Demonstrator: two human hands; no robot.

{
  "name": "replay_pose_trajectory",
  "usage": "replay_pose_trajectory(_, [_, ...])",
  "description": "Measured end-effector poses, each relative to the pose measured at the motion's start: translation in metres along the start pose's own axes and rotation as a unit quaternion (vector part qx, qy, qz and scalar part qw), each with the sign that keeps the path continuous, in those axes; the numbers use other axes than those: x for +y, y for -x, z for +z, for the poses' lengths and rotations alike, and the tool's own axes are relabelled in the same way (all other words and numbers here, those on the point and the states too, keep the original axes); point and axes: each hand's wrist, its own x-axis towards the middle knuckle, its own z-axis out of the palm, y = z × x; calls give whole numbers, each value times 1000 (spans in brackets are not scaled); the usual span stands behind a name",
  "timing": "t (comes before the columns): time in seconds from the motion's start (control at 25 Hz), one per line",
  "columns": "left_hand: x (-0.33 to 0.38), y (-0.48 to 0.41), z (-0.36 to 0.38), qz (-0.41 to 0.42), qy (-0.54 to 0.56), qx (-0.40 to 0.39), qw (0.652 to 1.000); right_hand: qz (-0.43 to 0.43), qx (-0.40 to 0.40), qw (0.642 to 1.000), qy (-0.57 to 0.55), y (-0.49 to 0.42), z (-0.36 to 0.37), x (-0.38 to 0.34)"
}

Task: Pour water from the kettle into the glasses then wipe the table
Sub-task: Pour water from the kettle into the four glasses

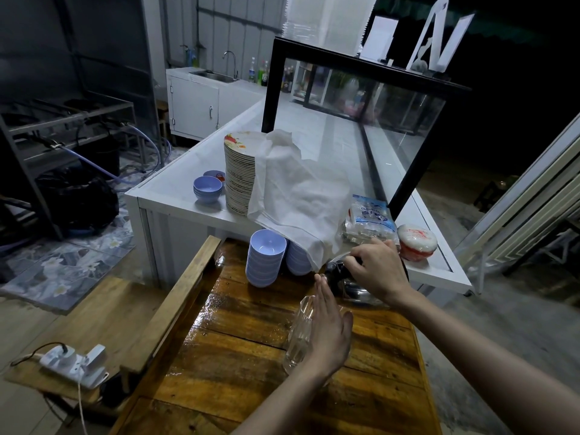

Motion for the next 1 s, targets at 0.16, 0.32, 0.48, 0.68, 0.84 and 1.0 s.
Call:
replay_pose_trajectory(0.16, [3,0,-2,10,-2,-4,1000,31,-1,999,-35,6,-4,2])
replay_pose_trajectory(0.32, [5,0,-1,19,-10,-30,999,69,12,995,-69,16,-2,13])
replay_pose_trajectory(0.48, [9,-2,5,34,-56,-61,996,133,10,980,-146,33,5,32])
replay_pose_trajectory(0.68, [19,-15,18,100,-124,-73,984,316,14,893,-320,75,7,65])
replay_pose_trajectory(0.84, [36,-29,46,175,-197,-133,955,509,51,724,-463,132,29,95])
replay_pose_trajectory(1.0, [31,-39,95,192,-278,-250,907,597,71,619,-505,184,54,116])
